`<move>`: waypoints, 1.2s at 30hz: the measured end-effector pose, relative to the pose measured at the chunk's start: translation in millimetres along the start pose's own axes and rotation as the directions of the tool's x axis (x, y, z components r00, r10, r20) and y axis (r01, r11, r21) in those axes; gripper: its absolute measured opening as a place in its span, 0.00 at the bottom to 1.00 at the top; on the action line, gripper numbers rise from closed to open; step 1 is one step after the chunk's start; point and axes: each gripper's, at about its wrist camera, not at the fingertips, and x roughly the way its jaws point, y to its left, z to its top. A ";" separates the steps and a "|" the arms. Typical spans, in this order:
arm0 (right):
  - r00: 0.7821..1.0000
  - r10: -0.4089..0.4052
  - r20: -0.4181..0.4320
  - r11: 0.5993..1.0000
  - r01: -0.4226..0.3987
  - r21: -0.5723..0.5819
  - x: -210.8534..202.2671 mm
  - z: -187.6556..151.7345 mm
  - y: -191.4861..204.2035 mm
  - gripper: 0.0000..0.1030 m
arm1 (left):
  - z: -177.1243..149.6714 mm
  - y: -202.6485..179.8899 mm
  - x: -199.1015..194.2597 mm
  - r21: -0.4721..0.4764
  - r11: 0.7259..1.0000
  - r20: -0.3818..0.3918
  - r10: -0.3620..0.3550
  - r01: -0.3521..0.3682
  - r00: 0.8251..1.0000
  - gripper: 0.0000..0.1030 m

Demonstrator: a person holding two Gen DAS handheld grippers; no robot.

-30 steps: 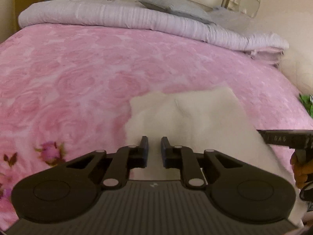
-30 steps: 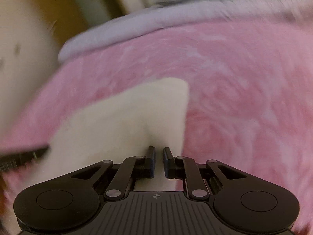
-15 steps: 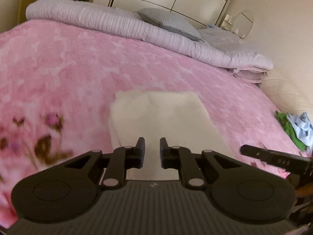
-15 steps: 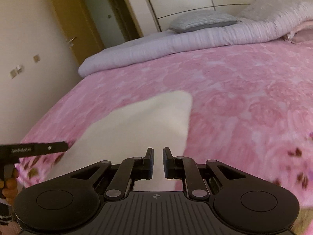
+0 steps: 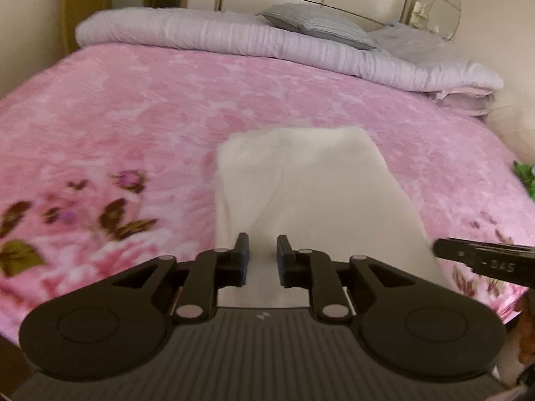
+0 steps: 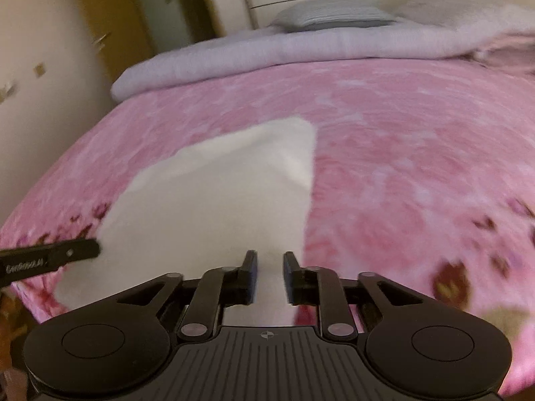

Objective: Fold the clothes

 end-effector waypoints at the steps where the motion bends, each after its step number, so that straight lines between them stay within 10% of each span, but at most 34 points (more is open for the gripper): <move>1: 1.000 -0.009 0.000 1.000 0.009 0.018 -9.0 -5.9 -0.2 0.37 | -2.7 -1.4 -2.9 0.000 1.000 -0.005 0.006 -0.006 1.000 0.24; 36: 0.991 -0.082 -0.110 0.996 0.079 -0.031 -61.4 -66.9 31.5 0.45 | -74.4 -39.9 -60.4 0.053 0.993 -0.108 0.108 -0.103 0.988 0.34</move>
